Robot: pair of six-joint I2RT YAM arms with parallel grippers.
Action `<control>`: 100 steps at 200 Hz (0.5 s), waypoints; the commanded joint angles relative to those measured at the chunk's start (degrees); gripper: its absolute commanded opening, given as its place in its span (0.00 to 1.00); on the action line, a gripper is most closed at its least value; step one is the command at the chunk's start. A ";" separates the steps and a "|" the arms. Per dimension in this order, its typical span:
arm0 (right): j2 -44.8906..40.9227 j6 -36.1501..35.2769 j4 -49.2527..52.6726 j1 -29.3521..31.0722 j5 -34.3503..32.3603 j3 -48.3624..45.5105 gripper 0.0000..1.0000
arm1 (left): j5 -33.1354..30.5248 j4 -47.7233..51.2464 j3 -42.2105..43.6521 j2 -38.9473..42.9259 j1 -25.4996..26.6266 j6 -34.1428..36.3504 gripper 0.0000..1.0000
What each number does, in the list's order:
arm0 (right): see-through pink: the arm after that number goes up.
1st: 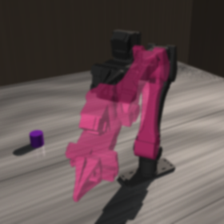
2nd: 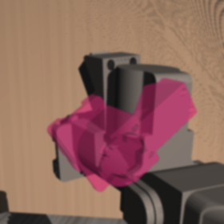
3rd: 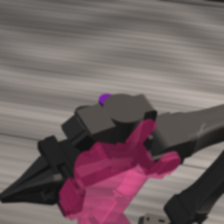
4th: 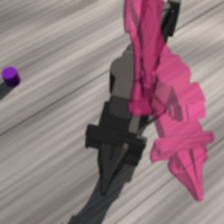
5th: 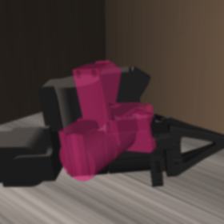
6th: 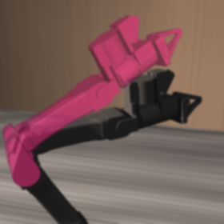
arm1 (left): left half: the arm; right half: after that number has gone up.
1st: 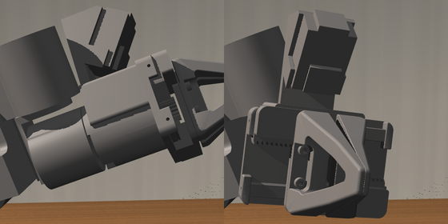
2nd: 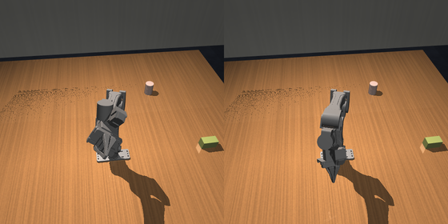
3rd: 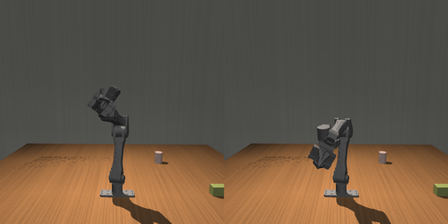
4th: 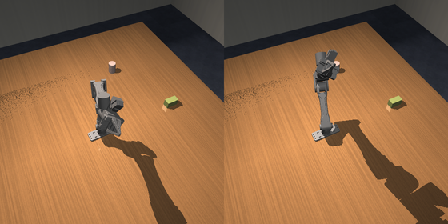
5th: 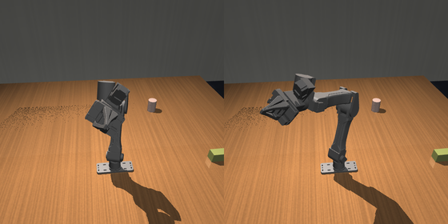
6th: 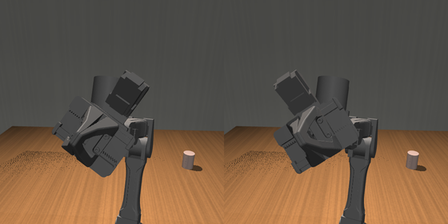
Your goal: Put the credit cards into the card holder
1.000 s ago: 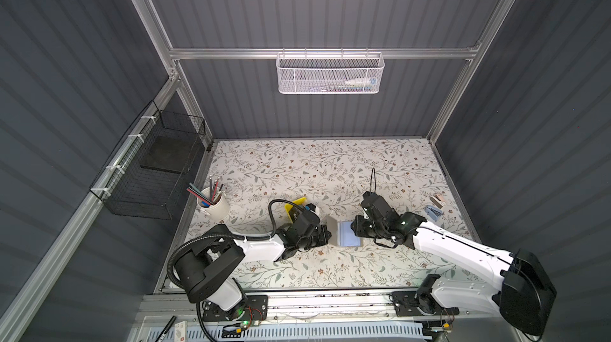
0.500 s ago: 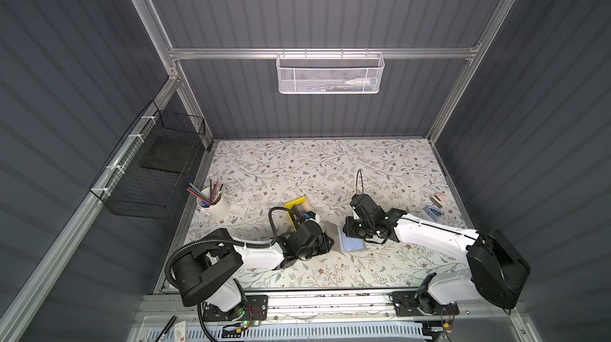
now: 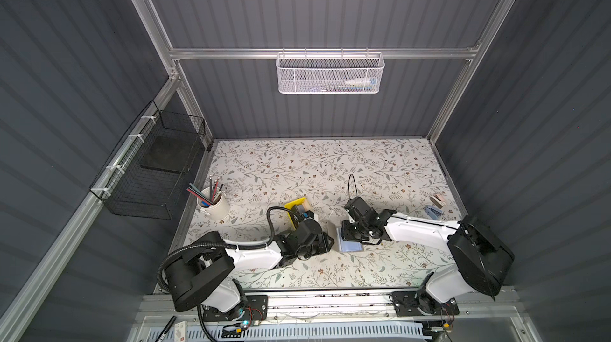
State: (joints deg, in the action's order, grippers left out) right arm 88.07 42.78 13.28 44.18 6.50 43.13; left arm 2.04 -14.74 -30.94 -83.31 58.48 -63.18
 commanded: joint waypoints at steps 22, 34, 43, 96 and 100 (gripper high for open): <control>0.92 -0.53 0.12 1.46 -0.86 1.51 0.14 | 0.95 3.43 -2.01 0.17 0.14 1.66 0.38; 0.31 -0.51 0.56 1.82 -1.72 1.51 0.14 | 1.03 3.32 -2.06 0.25 0.14 1.63 0.37; -0.30 -0.42 0.74 2.03 -1.97 1.51 0.14 | 1.03 3.53 -2.10 0.69 0.14 1.65 0.38; -3.83 0.45 2.10 3.10 -2.77 1.92 0.13 | -1.03 10.56 -4.70 3.92 0.08 3.72 0.42; -4.22 0.53 2.03 3.18 -2.67 1.96 0.13 | -1.10 10.66 -4.66 4.33 -0.02 3.83 0.42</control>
State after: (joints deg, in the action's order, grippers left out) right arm 85.78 42.94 13.76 46.74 5.02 43.33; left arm 2.39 -8.08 -33.78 -81.84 58.48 -61.43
